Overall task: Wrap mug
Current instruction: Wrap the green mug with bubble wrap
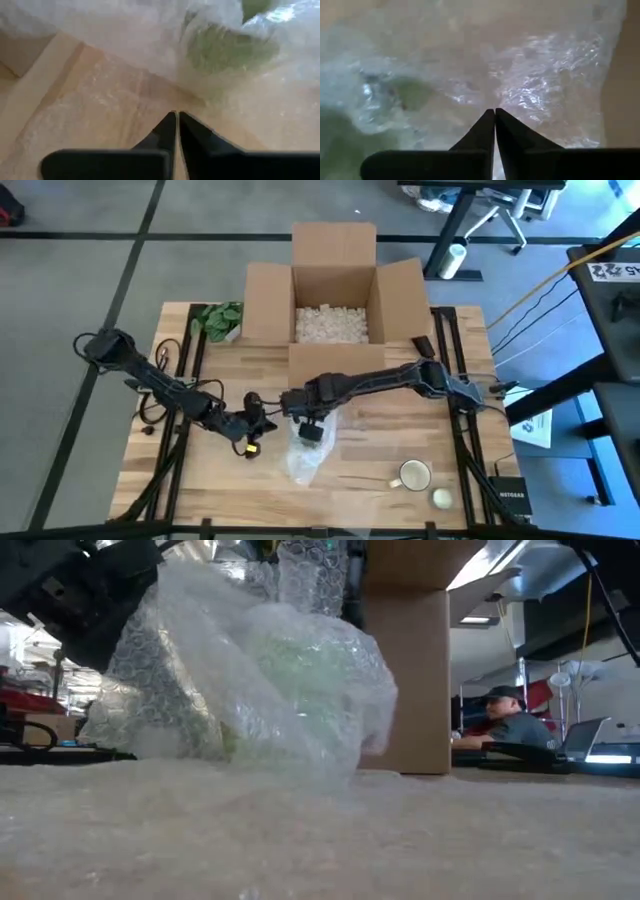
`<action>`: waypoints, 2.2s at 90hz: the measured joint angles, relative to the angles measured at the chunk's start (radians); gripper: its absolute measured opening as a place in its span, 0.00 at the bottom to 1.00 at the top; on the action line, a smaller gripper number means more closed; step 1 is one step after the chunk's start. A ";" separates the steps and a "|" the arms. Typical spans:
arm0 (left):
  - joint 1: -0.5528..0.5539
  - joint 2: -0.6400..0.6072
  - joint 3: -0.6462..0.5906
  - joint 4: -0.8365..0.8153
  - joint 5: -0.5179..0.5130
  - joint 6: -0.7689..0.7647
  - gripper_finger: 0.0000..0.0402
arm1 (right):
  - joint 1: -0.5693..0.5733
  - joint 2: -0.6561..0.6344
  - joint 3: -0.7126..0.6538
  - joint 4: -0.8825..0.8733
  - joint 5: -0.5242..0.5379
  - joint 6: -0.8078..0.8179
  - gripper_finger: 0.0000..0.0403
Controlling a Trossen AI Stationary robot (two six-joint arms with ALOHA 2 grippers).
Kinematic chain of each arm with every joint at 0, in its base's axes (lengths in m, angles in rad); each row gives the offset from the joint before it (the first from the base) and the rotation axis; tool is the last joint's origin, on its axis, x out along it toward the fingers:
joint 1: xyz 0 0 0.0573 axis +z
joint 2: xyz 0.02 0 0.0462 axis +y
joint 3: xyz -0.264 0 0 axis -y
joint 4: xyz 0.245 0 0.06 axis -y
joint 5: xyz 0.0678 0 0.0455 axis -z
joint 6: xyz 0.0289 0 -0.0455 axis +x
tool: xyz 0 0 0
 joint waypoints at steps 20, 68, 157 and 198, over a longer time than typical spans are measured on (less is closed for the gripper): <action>0.006 0.000 -0.013 0.005 -0.025 -0.002 0.00 | 0.045 -0.011 0.052 0.023 -0.066 -0.007 0.00; 0.035 0.000 -0.019 0.011 -0.029 -0.008 0.00 | 0.095 -0.013 0.066 0.079 0.060 -0.006 0.00; 0.239 0.000 -0.134 0.661 0.287 0.348 0.00 | 0.127 -0.009 0.064 0.137 -0.144 0.048 0.00; 0.156 0.011 -0.093 0.652 0.457 0.289 0.00 | 0.104 -0.009 -0.095 0.281 -0.176 0.066 0.00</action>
